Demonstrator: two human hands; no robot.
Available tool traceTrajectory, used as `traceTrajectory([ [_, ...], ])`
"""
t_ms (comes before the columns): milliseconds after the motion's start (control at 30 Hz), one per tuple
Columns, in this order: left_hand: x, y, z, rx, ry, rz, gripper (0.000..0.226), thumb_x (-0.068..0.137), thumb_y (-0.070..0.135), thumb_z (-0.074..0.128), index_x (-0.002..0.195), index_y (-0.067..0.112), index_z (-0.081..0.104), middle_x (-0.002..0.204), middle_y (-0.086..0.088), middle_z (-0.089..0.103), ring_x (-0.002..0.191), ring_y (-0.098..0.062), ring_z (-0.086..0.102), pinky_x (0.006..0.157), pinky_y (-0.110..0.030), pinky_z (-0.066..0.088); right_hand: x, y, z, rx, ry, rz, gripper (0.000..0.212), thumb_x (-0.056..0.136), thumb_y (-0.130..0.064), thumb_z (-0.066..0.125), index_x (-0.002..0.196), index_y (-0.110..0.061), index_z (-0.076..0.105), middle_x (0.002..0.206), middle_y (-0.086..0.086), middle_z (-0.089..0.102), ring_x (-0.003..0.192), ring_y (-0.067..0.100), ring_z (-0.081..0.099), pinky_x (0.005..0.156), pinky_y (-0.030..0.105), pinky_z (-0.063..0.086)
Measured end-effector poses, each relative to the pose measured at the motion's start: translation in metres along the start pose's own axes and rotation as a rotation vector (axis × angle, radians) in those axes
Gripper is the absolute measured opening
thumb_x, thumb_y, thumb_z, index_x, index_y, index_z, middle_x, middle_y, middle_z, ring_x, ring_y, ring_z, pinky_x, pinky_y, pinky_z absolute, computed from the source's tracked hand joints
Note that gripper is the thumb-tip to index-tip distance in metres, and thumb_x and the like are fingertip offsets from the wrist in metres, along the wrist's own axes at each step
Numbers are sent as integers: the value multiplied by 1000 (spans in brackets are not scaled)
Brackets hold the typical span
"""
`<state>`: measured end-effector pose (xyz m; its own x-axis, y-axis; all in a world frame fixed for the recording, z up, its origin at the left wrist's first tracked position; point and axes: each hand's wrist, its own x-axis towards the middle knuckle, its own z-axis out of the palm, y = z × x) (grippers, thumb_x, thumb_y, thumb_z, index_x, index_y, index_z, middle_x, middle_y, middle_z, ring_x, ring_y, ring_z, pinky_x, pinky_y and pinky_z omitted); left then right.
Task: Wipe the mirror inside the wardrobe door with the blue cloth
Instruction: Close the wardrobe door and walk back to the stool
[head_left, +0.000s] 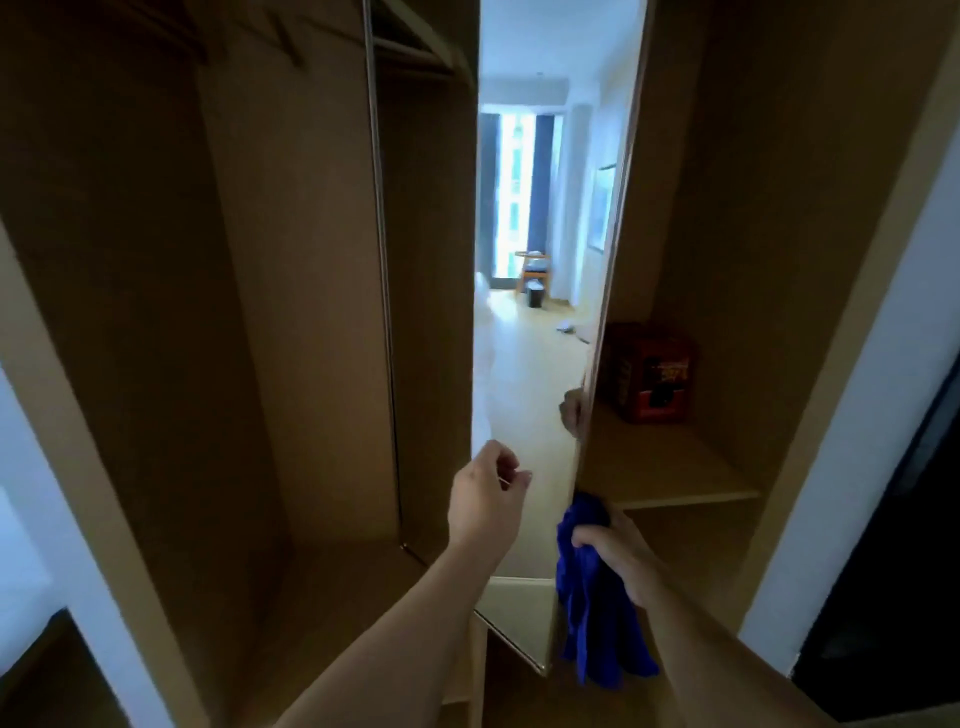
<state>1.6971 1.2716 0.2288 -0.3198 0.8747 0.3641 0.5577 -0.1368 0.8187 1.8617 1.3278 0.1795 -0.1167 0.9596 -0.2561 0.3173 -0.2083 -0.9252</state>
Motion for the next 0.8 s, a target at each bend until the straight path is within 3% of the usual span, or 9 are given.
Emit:
traceTrajectory([
  [100, -7, 11, 1, -1, -39, 24, 6, 89, 24, 62, 93, 23, 58, 84, 10, 60, 76, -4, 58, 63, -12, 46, -8, -3, 6, -35, 5, 22, 53, 74, -14, 69, 122, -19, 47, 101, 1, 52, 93, 20, 51, 76, 31, 37],
  [267, -14, 20, -2, -23, -63, -12, 18, 89, 26, 61, 106, 21, 60, 87, 11, 61, 77, -5, 61, 64, -13, 48, -15, -12, 16, -83, -3, 34, 59, 70, -24, 74, 123, -23, 49, 112, 2, 53, 99, 20, 51, 86, 35, 38],
  [467, -19, 18, -1, 139, -6, 27, 8, 89, 35, 60, 86, 27, 59, 77, 14, 59, 70, -1, 55, 56, -19, 45, -23, -14, 16, -64, -27, -24, 65, 70, -33, 79, 127, -23, 49, 122, 1, 54, 113, 23, 51, 103, 42, 39],
  [800, -21, 12, -5, 292, 87, -8, 15, 92, 36, 56, 80, 25, 57, 76, 11, 60, 66, -5, 55, 52, -21, 44, -27, -19, 35, -199, -113, -100, 53, 73, -44, 72, 121, -31, 52, 118, -6, 57, 105, 14, 52, 97, 34, 38],
])
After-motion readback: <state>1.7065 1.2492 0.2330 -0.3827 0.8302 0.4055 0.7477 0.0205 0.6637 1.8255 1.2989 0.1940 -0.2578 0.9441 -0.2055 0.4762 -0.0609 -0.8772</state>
